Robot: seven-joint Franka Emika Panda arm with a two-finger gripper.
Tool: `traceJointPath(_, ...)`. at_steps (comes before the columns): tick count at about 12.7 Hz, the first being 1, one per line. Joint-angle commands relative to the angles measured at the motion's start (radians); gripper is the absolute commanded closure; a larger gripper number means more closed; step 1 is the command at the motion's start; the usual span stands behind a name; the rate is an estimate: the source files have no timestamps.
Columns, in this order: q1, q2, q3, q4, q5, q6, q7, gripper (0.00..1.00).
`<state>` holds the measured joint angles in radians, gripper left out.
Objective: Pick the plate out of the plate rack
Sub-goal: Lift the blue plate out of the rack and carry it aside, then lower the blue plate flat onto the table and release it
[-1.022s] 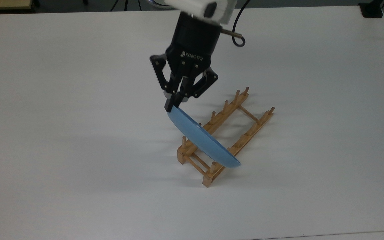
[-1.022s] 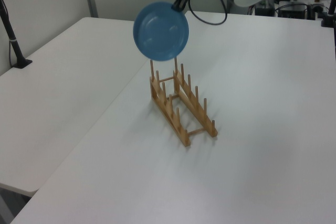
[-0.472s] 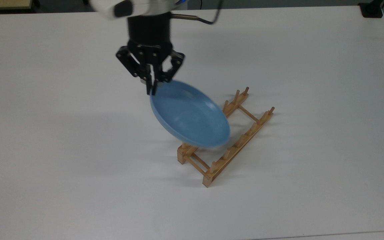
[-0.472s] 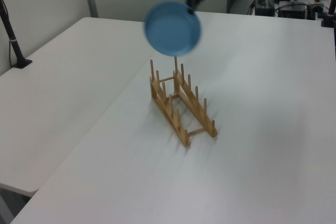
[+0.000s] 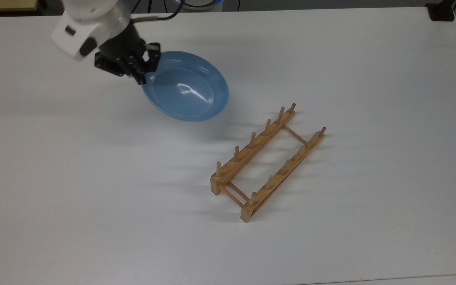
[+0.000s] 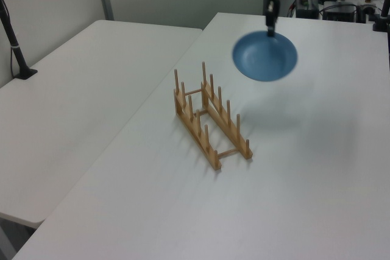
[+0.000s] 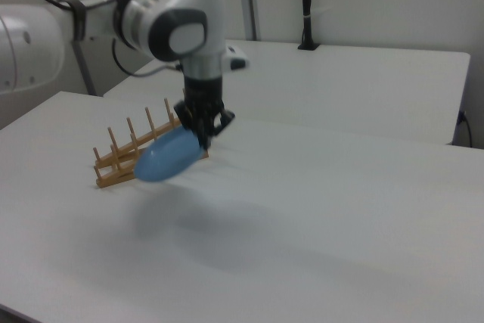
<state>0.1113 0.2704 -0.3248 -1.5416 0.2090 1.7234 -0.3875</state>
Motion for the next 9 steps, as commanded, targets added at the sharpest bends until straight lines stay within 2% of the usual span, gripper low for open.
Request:
traceJointPath(1, -0.025, 0.050, -0.010, -0.092, -0.003, 0.010, -0.129, 1.00)
traceJointPath(5, -0.039, 0.137, -0.011, -0.104, -0.071, 0.016, -0.183, 1.00)
traceJointPath(8, -0.038, 0.148, -0.011, -0.158, -0.112, 0.085, -0.189, 0.99)
traceJointPath(9, -0.036, 0.148, -0.011, -0.169, -0.137, 0.093, -0.192, 0.96)
